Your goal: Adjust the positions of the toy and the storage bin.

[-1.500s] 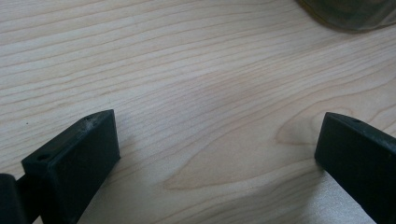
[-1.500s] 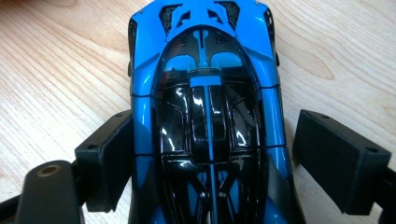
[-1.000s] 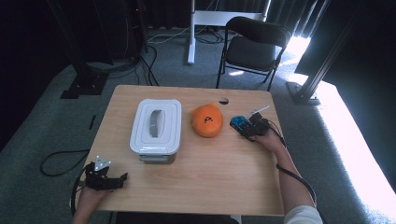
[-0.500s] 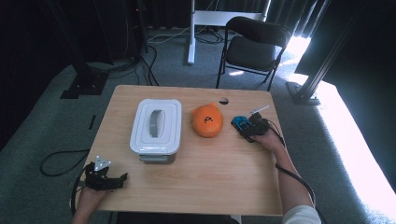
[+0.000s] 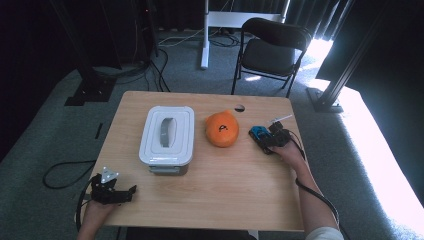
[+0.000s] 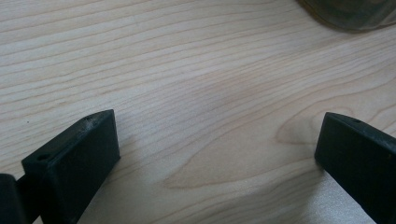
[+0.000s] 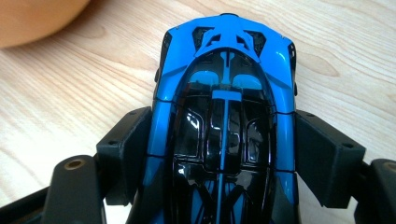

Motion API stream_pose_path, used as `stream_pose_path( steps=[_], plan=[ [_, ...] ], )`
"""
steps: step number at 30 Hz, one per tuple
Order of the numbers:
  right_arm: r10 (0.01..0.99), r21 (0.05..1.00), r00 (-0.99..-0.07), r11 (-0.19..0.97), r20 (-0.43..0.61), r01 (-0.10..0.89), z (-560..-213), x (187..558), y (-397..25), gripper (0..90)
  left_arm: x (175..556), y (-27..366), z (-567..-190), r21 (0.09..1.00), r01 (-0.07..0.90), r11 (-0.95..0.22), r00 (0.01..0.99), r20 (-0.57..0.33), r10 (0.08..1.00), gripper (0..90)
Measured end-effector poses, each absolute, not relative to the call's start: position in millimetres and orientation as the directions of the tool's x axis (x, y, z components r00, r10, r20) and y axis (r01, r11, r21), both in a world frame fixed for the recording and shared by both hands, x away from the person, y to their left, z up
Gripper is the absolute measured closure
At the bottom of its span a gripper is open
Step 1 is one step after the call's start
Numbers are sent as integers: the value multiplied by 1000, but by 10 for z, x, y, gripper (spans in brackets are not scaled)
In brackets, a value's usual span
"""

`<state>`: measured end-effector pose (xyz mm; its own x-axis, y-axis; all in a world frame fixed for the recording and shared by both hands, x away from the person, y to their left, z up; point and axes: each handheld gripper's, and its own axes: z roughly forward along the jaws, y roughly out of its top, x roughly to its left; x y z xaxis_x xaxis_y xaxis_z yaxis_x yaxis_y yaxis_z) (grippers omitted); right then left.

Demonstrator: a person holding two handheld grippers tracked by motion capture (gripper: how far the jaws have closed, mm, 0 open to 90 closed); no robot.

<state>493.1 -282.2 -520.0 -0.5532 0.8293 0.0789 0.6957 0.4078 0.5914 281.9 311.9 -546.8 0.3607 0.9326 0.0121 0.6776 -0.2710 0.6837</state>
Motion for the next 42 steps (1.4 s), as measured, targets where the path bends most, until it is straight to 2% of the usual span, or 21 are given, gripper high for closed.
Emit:
stream_pose_path(
  steps=[7,12,19,42],
  plan=[
    [849,610,-521,368,87,702,-5103,4716,-2901,250,2819,3119,-5468,684,677,-271,361,12,932,2],
    [876,619,-476,335,71,710,-5042,4489,-2968,250,2819,3118,-5468,684,677,-271,361,12,933,2],
    [907,628,-409,259,104,734,-5029,4187,-3116,250,2798,3120,-5468,684,679,-267,355,13,935,2],
    [922,649,-385,272,35,711,-5006,3082,-3181,251,2808,3131,-5467,683,675,-280,373,12,928,2]
  ],
)
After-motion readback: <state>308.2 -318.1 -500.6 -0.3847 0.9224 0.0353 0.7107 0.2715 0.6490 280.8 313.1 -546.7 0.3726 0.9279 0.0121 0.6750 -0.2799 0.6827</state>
